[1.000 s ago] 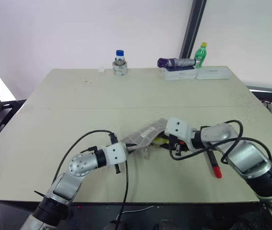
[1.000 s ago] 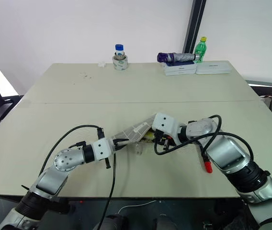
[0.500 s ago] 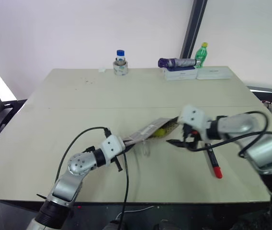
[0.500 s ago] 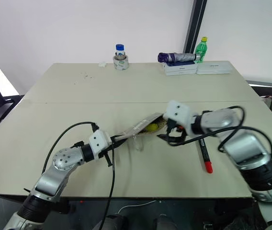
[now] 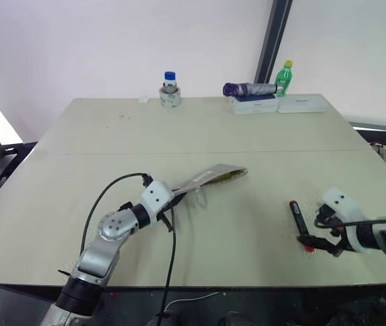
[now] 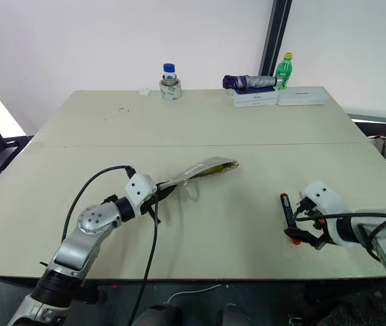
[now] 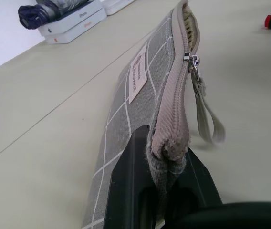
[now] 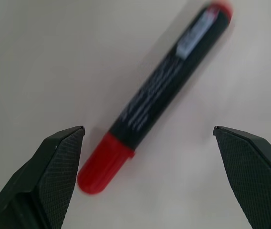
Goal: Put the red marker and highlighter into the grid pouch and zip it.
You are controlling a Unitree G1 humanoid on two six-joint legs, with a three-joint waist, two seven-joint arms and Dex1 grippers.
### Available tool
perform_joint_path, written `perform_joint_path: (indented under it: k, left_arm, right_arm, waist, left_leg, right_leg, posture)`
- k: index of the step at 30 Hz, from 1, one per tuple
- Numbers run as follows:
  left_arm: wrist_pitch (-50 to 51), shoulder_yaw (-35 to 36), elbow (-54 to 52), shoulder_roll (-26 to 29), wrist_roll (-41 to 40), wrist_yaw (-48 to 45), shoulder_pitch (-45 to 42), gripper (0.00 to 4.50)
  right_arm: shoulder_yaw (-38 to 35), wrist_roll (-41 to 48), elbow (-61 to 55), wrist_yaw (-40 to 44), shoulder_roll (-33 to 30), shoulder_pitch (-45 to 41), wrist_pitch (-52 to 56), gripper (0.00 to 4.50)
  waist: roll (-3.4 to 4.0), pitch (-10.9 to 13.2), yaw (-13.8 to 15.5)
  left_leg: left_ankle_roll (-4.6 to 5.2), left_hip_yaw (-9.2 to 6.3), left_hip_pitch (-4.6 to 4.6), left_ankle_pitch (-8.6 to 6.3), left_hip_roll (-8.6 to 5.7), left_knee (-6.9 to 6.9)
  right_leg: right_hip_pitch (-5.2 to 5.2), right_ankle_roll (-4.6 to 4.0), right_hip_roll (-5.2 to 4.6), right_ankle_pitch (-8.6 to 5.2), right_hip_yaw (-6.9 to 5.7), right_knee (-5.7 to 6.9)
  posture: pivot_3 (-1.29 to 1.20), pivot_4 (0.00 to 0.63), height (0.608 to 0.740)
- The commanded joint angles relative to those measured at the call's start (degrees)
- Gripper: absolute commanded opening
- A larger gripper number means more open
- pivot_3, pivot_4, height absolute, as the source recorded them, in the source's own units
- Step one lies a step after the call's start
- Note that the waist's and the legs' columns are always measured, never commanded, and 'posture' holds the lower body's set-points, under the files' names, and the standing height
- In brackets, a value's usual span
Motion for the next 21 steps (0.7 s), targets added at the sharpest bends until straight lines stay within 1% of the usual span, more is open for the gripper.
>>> perform_joint_path:
  k: [1, 3, 5, 7, 8, 9, 10, 13, 16, 21]
  left_arm:
    - [-1.6, 0.5, -0.5, -0.3, -0.4, -0.1, -1.3, 0.00]
    - [-1.8, 0.5, -0.3, -0.4, -0.4, -0.3, -1.4, 0.00]
    - [-2.0, 0.4, -0.1, -0.4, -0.4, -0.5, -1.6, 0.00]
    - [-2.3, 0.4, 0.0, -0.3, -0.4, -0.6, -1.5, 0.00]
    - [-2.4, 0.4, -0.1, -0.3, -0.4, -0.6, -1.4, 0.00]
    - [-2.5, 0.4, -0.1, -0.3, -0.4, -0.7, -1.3, 0.00]
    - [-2.5, 0.4, -0.1, -0.3, -0.4, -0.7, -1.3, 0.00]
    - [-2.8, 0.3, 0.0, 0.1, 0.1, -0.8, -1.0, 0.00]
    - [-3.3, 0.0, 0.2, 0.5, 0.7, -0.8, -1.0, 0.00]
    - [-4.4, -0.6, 0.5, 0.6, 1.8, -1.0, -1.1, 0.00]
  right_arm:
    - [-1.9, 0.5, -1.8, -2.0, 0.3, 0.4, 0.7, 4.25]
    - [-1.7, 0.7, -1.8, -2.8, 0.5, 0.5, 0.6, 3.62]
    - [-1.1, 0.7, -1.6, -3.9, 0.9, -0.6, 0.7, 2.66]
    - [-0.2, 0.3, -1.2, -5.0, 1.2, -2.2, -0.2, 1.53]
    - [0.3, 0.1, -1.0, -5.4, 1.2, -3.1, -0.6, 1.10]
    - [0.8, -0.2, -0.9, -5.7, 1.0, -3.8, -1.3, 0.46]
    - [1.6, -1.0, -1.0, -5.7, 0.6, -4.7, -4.0, 0.31]
    - [3.9, -3.6, -2.2, -4.5, -1.3, -6.9, -12.3, 0.31]
    - [6.7, -4.3, -5.1, -0.1, -4.0, -10.9, -19.7, 0.31]
    - [12.0, -4.1, -6.9, 2.7, -4.2, -19.7, -19.9, 0.31]
  waist:
    - [0.00, 0.0, 0.0]
    - [-0.01, 0.0, 0.1]
    - [-0.02, 0.0, 0.1]
    - [-0.02, 0.0, 0.0]
    - [-0.02, 0.0, 0.0]
    - [-0.02, 0.0, 0.0]
    - [-0.02, 0.0, 0.0]
    - [-0.02, 0.0, 0.0]
    - [0.01, 0.0, 0.0]
    - [-0.01, 0.0, 0.0]
  left_leg:
    - [0.00, 0.00, 0.00, 0.00, 0.00, 0.00]
    - [0.00, 0.00, 0.00, 0.00, 0.00, 0.00]
    - [-0.01, 0.00, 0.00, 0.00, -0.01, 0.00]
    - [-0.01, 0.00, 0.00, 0.00, -0.01, 0.00]
    - [-0.01, 0.00, 0.00, 0.00, -0.01, 0.01]
    - [-0.01, 0.00, 0.00, 0.01, -0.01, 0.01]
    - [-0.01, 0.00, 0.00, 0.01, -0.01, 0.00]
    - [-0.01, 0.00, 0.00, 0.01, -0.01, 0.00]
    - [-0.08, 0.01, -0.01, 0.05, -0.02, 0.00]
    - [-0.12, 0.00, 0.00, 0.06, 0.01, -0.02]
  right_leg:
    - [0.00, 0.01, 0.00, 0.00, 0.00, 0.00]
    - [0.01, 0.01, 0.00, 0.00, 0.00, -0.01]
    - [0.01, 0.01, 0.00, 0.00, 0.00, -0.01]
    - [0.01, 0.01, 0.00, 0.00, 0.00, -0.01]
    - [0.01, 0.02, 0.00, 0.01, 0.00, -0.01]
    - [0.01, 0.02, 0.00, 0.01, 0.00, -0.01]
    - [0.01, 0.02, 0.00, 0.01, 0.00, -0.01]
    - [0.00, 0.02, 0.00, 0.01, 0.00, -0.01]
    - [0.00, 0.03, 0.00, 0.00, 0.00, -0.02]
    - [-0.01, 0.03, 0.02, 0.00, 0.00, -0.02]
  posture:
    - [0.00, 0.150, 0.740]
    - [0.00, 0.150, 0.740]
    - [0.00, 0.150, 0.740]
    - [0.00, 0.150, 0.740]
    - [0.00, 0.150, 0.740]
    - [0.00, 0.150, 0.740]
    - [0.00, 0.150, 0.740]
    - [0.00, 0.150, 0.740]
    - [0.00, 0.150, 0.740]
    - [0.00, 0.150, 0.740]
